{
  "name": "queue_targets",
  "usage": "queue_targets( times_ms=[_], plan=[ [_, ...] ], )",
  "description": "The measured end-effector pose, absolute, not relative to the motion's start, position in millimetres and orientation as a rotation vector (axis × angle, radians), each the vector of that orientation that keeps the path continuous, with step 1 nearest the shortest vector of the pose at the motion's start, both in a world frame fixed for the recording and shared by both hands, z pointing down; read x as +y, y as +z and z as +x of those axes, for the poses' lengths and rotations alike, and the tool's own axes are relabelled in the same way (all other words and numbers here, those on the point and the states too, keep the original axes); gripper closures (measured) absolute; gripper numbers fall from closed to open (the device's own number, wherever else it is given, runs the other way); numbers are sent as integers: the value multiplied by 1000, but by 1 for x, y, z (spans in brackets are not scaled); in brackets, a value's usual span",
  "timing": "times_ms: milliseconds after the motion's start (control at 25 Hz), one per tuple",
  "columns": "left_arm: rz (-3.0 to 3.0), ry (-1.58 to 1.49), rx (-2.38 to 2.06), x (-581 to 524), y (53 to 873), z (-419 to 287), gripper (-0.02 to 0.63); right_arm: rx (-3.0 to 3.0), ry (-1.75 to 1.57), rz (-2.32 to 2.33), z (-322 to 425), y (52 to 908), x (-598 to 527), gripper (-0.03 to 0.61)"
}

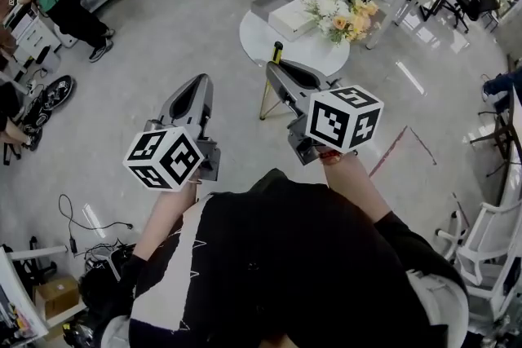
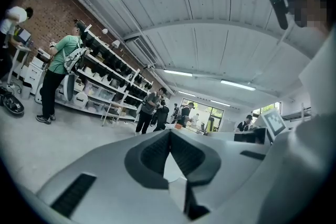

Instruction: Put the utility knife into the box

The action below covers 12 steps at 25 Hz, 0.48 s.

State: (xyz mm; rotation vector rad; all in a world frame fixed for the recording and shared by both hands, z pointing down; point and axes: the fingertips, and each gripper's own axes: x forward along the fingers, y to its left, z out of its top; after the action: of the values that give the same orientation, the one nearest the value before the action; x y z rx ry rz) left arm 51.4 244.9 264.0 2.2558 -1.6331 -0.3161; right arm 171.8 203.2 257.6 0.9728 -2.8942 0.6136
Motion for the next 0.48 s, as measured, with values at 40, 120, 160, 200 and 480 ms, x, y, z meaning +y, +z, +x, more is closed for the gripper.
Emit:
queue_targets(
  times_ms=[40,120,160,200,480],
  plan=[
    [2257,-314,-1636,240,266,53,603,-2894,619,970,173,260,198,541],
    [2256,-309,-1638,231,271,55,603,-2893,632,964,175,266,189,541],
    [2253,-306,-1636,226,274,57,603,-2890,637,964,177,269,185,541],
    [2246,-302,-1631,221,277,59,603,-2884,645,965,178,273,181,541],
    [2189,-259,-1611,207,304,68,603,-2813,729,947,188,310,165,541]
  ],
)
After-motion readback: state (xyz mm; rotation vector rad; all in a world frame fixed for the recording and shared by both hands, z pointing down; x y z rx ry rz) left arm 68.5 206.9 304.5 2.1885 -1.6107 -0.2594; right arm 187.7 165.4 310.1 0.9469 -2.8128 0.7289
